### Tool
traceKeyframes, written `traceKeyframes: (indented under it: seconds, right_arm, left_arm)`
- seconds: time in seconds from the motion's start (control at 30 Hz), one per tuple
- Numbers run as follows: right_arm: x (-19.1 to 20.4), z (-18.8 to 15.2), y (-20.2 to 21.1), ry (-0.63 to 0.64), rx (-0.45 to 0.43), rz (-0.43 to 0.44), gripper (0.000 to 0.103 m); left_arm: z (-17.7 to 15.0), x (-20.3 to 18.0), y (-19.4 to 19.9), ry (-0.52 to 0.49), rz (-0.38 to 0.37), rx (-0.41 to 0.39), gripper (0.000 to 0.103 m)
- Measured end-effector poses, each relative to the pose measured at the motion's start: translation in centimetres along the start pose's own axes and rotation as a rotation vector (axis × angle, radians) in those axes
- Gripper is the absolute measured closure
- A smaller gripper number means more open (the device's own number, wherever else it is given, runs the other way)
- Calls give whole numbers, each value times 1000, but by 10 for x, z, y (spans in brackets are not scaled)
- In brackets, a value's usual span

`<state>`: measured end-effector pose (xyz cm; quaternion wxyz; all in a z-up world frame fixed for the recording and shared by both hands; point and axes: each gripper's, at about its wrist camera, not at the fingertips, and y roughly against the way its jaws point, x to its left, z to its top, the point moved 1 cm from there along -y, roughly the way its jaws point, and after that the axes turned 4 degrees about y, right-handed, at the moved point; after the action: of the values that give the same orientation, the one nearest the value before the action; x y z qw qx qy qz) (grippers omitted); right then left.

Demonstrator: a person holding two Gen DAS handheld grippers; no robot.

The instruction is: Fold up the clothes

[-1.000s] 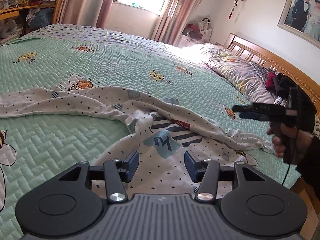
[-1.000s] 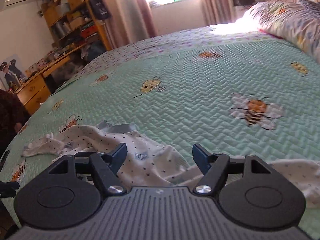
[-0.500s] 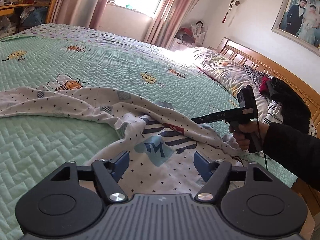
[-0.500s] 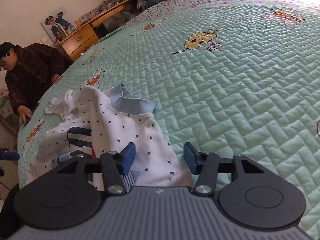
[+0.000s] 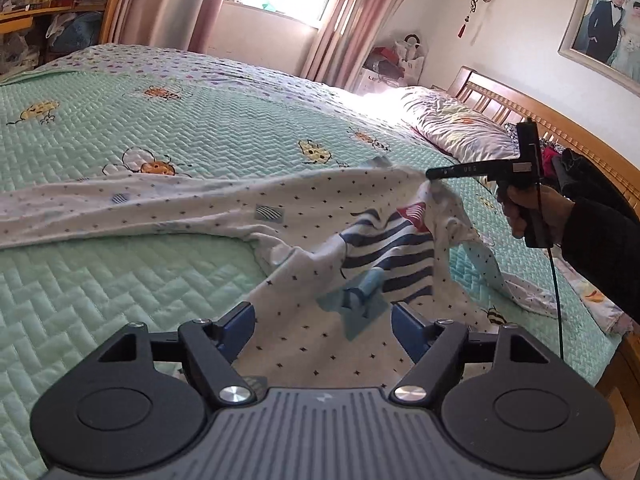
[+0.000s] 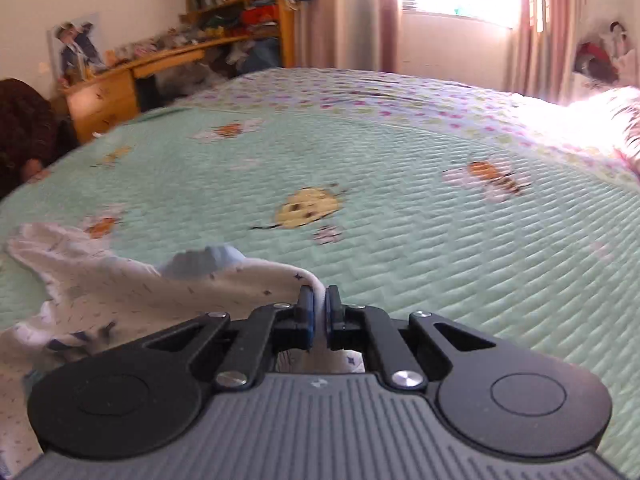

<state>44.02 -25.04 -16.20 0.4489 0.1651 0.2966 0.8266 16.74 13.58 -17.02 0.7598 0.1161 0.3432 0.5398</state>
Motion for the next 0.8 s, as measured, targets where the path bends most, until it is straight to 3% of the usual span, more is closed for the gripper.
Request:
traceKeyframes:
  seconds: [0.07,0.1,0.2,0.37,0.43,0.53,0.67,0.8]
  right_arm:
    - [-1,-4,-11,-17,99,-43,81]
    - [4,-9,-11,-2,118,-50,81]
    - [15,-24,13,-71,21,-84,74]
    - [42,-45,57,-272,-102,-35,69]
    - [65,-64,72,-295,-126,3,66]
    - [96,-102,87,-357,-108,-22,57]
    - [112,-156,106,-460,-61,-54,57]
    - [113,-202,133,-660,-30,-27,57]
  left_arm:
    - [2,-1,1,10,-8,-17,25]
    - [2,-1,1,15,-13,-21,24]
    - [-5,-4,-1,8,-29,-3,24]
    - [5,-5,11,-2,-41,-46,23]
    - [10,-2,17,12,-30,-65,21]
    - [8,0,23,27,-21,-65,21]
    - [-5,-1,30,18,-13,-35,20]
    - [-28,-2,38,28,-4,0,20]
